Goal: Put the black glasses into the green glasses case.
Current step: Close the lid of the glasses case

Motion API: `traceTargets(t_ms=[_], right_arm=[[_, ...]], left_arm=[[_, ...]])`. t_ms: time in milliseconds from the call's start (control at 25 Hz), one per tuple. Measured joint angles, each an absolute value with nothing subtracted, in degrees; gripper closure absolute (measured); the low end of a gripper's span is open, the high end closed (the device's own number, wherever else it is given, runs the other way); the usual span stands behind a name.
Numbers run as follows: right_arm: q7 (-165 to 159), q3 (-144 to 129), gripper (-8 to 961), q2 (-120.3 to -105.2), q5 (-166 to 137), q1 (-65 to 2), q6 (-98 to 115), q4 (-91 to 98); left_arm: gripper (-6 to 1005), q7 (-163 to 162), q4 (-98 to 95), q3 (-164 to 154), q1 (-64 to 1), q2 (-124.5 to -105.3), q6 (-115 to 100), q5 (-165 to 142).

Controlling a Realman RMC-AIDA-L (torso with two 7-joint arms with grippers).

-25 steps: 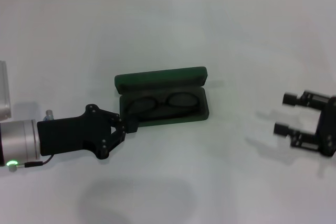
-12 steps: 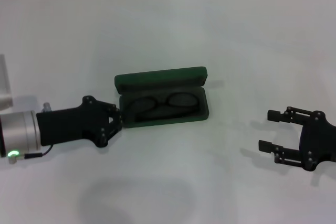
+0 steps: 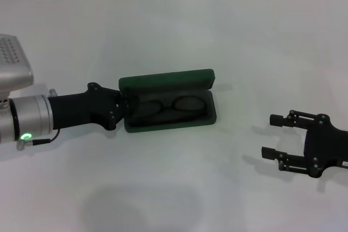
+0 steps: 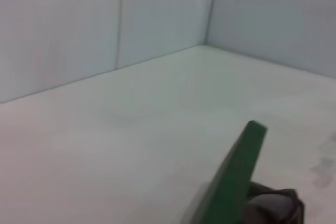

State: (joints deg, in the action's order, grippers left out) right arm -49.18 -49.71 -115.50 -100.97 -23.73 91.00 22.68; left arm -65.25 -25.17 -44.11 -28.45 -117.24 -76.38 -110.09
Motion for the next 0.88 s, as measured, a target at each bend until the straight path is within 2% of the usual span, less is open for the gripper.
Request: traceTargets(t_ms=[880], right_arm=[[-49.28, -49.74, 267, -115.65, -100.96, -24.3, 91.23, 22.33]], left_arm=[[926, -65.17, -25.58, -43.76, -32.48, -117.5, -67.24, -109.59]])
